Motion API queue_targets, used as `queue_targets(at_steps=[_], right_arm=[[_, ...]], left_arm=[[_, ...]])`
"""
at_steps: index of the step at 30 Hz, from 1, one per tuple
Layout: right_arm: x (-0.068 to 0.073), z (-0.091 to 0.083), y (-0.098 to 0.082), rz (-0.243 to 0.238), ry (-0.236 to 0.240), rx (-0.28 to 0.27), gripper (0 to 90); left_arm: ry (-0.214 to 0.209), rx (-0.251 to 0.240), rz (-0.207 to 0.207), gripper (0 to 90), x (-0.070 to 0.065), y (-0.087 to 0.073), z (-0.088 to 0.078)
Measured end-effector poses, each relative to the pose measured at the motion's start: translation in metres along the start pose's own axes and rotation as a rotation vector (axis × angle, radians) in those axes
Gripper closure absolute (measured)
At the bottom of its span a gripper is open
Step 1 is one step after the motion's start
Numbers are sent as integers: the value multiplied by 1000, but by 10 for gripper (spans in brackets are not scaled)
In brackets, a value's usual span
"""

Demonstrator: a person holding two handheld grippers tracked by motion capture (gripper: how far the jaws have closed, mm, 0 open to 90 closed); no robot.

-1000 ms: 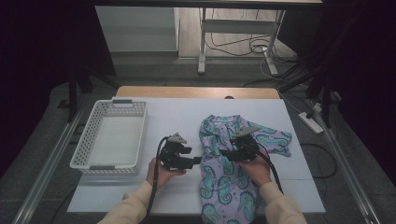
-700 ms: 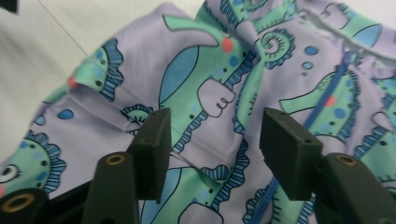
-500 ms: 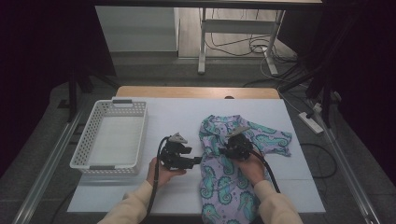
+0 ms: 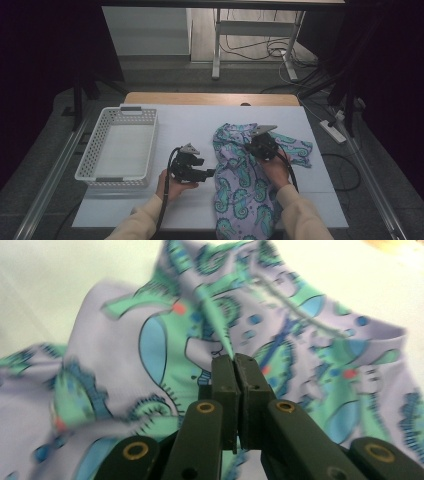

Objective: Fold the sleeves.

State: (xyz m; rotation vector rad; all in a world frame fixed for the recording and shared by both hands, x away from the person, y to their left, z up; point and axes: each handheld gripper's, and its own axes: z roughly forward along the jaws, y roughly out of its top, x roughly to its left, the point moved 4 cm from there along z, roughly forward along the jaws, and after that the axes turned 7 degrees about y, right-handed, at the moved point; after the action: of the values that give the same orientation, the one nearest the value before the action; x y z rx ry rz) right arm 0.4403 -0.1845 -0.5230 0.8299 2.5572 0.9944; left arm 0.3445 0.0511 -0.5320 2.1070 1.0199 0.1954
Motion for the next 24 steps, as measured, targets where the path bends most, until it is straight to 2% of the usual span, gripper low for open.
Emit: queue_targets(at_steps=[3,7,9,10,12,13,15,18,21,24], right_arm=[[-12,1,5,18,-7,-3,877],[-25,3,10,12,-35,-3,876],[-29,5,12,31,-35,-8,872],[-31,6,11,42,-37,-7,857],[-32,10,9,53,-54,2,729],[-31,10,9,61,-63,1,673],[-26,5,10,77,-48,-31,579],[-13,-6,14,84,4,-84,567],[5,-11,9,45,39,-75,564],[21,-10,0,-4,53,-33,571]], left_arm=[[1,-2,2,342,2,2,0],[-1,-5,-5,342,4,2,-1],[0,1,2,342,3,1,0],[0,2,6,342,2,1,0],[0,-1,9,341,0,1,-1],[-1,-3,13,340,0,1,-1],[-2,-5,12,339,-1,2,-2],[-2,-9,12,340,0,3,-3],[-3,-7,14,340,-1,3,-3],[-5,-10,17,340,-1,4,-3]])
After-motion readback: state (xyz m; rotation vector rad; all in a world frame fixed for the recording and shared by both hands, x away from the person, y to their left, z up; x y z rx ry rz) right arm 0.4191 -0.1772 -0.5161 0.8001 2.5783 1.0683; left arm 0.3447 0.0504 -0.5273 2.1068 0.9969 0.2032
